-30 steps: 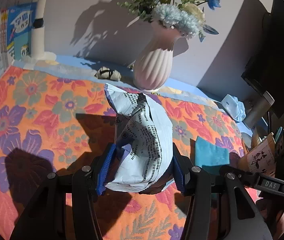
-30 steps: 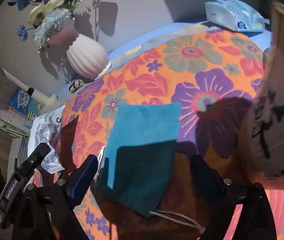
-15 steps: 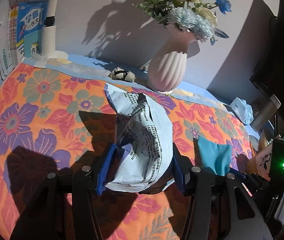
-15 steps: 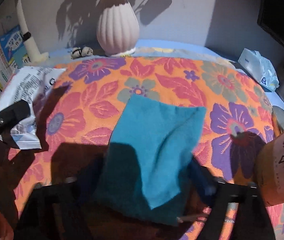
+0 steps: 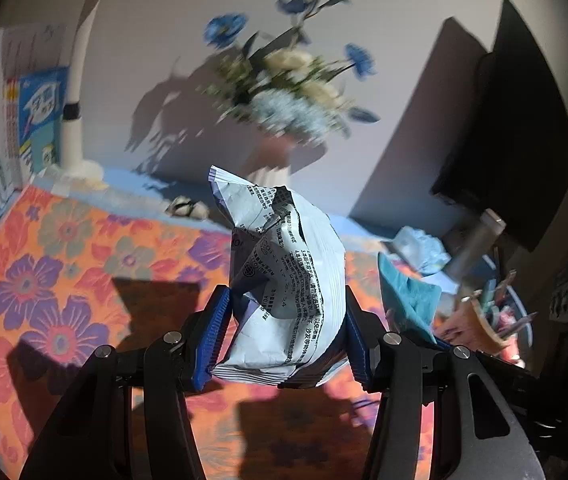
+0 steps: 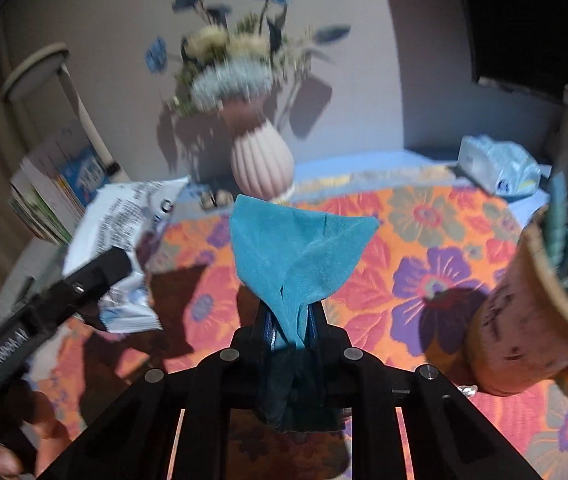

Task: Organize soft objects
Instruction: 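Carry the snack bag and teal towel to the glass bowl and release them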

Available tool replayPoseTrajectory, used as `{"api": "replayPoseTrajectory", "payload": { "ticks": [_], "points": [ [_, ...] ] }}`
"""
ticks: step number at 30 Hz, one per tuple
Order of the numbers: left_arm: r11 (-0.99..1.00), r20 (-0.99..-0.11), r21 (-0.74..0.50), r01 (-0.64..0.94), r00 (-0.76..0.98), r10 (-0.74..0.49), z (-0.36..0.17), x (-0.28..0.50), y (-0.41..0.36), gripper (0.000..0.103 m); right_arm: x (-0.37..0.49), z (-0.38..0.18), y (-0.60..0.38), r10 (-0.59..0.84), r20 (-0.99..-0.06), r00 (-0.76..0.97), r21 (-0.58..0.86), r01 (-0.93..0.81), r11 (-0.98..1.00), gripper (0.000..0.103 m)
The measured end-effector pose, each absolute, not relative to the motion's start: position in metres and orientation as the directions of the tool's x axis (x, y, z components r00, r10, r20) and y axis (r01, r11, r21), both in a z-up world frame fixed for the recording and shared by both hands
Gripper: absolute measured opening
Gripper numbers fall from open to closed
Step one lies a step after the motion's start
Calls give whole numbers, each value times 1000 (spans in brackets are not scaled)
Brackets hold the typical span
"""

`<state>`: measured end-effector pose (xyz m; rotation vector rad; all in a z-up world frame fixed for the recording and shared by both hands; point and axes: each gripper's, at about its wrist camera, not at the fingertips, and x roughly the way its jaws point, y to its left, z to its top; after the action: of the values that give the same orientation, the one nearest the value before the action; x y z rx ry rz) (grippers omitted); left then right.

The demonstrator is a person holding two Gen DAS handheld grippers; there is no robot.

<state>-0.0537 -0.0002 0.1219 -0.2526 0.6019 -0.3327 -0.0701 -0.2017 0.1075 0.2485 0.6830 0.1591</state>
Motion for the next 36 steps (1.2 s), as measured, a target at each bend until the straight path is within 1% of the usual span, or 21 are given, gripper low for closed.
{"api": "replayPoseTrajectory", "payload": {
  "ticks": [5, 10, 17, 21, 26, 29, 33, 36],
  "points": [
    [895, -465, -328, 303, 773, -432, 150, -66, -32, 50, -101, 149, -223, 207, -529, 823, 281, -60, 958, 17],
    [875, -432, -307, 375, 764, -479, 174, -77, -73, 50, -123, 176, -264, 193, -488, 851, 330, -26, 944, 17],
    [822, -403, -273, 501, 716, -570, 212, -92, -154, 50, -164, 205, -337, 86, -419, 904, 361, 79, 929, 17],
    [780, -430, -241, 577, 657, -619, 227, -96, -212, 50, -185, 212, -394, -3, -395, 919, 387, 169, 906, 17],
    [715, -474, -226, 662, 567, -674, 229, -99, -287, 50, -199, 198, -465, -84, -430, 899, 437, 289, 852, 17],
    [718, -526, -190, 670, 548, -651, 222, -95, -328, 50, -197, 183, -499, -104, -466, 879, 464, 342, 817, 17],
    [714, -579, -216, 666, 501, -643, 202, -79, -359, 50, -187, 158, -533, -104, -518, 849, 495, 397, 773, 17],
    [716, -609, -204, 667, 486, -626, 185, -69, -377, 50, -177, 140, -551, -99, -552, 828, 502, 425, 754, 17]
  ]
}}
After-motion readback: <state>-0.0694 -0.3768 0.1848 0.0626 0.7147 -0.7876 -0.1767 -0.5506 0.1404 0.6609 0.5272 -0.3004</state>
